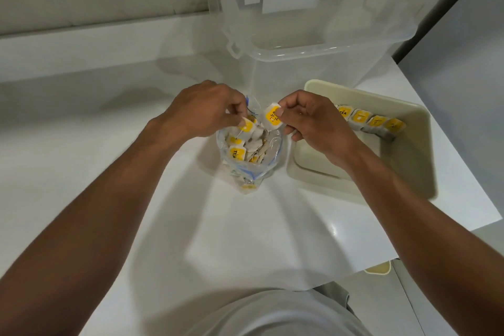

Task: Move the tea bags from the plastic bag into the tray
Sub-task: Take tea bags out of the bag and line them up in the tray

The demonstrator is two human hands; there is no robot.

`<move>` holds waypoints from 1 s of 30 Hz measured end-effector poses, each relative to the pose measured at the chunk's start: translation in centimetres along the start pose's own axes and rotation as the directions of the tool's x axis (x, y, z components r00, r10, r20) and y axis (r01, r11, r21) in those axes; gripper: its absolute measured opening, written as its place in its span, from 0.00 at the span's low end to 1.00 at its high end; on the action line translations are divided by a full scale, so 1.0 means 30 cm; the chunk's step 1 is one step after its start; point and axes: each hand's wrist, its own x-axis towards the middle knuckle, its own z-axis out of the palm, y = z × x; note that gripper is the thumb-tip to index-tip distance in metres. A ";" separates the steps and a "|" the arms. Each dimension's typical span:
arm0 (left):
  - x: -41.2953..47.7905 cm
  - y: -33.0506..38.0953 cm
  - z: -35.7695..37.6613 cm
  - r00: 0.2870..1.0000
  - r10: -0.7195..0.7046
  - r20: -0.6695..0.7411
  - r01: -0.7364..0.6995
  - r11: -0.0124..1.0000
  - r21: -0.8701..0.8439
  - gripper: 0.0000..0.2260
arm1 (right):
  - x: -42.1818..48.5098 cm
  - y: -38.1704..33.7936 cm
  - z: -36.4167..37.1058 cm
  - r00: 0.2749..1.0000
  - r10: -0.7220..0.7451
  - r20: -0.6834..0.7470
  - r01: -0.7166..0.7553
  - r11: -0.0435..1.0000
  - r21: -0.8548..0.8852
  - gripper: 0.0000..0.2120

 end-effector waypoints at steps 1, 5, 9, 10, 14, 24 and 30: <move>0.001 0.001 -0.008 1.000 -0.009 -0.001 0.008 0.999 -0.042 0.03 | 0.001 0.002 0.000 1.000 -0.001 -0.006 0.001 1.000 -0.008 0.05; -0.001 -0.002 -0.025 1.000 -0.030 0.005 0.031 0.998 -0.057 0.03 | 0.002 -0.001 0.001 1.000 0.017 -0.003 -0.017 1.000 0.004 0.05; -0.007 0.000 -0.047 1.000 -0.023 -0.010 0.022 0.992 -0.121 0.04 | 0.002 -0.001 -0.001 0.999 0.012 0.037 -0.013 1.000 0.010 0.03; -0.010 0.004 -0.054 1.000 -0.014 -0.015 0.011 0.988 -0.154 0.04 | 0.001 0.000 0.000 0.999 0.009 0.042 -0.010 1.000 0.004 0.03; -0.016 0.019 -0.066 0.999 -0.050 -0.013 0.044 0.951 -0.307 0.02 | 0.001 -0.001 -0.004 0.998 -0.003 0.065 0.003 1.000 -0.003 0.04; -0.021 0.040 -0.067 0.997 -0.071 0.018 0.071 0.862 -0.502 0.02 | -0.012 -0.005 -0.024 0.993 -0.041 0.113 0.040 0.999 0.014 0.08; -0.011 0.073 -0.089 0.996 -0.045 0.080 0.085 0.785 -0.613 0.03 | -0.029 -0.020 -0.057 0.994 -0.061 0.087 0.054 0.995 0.080 0.06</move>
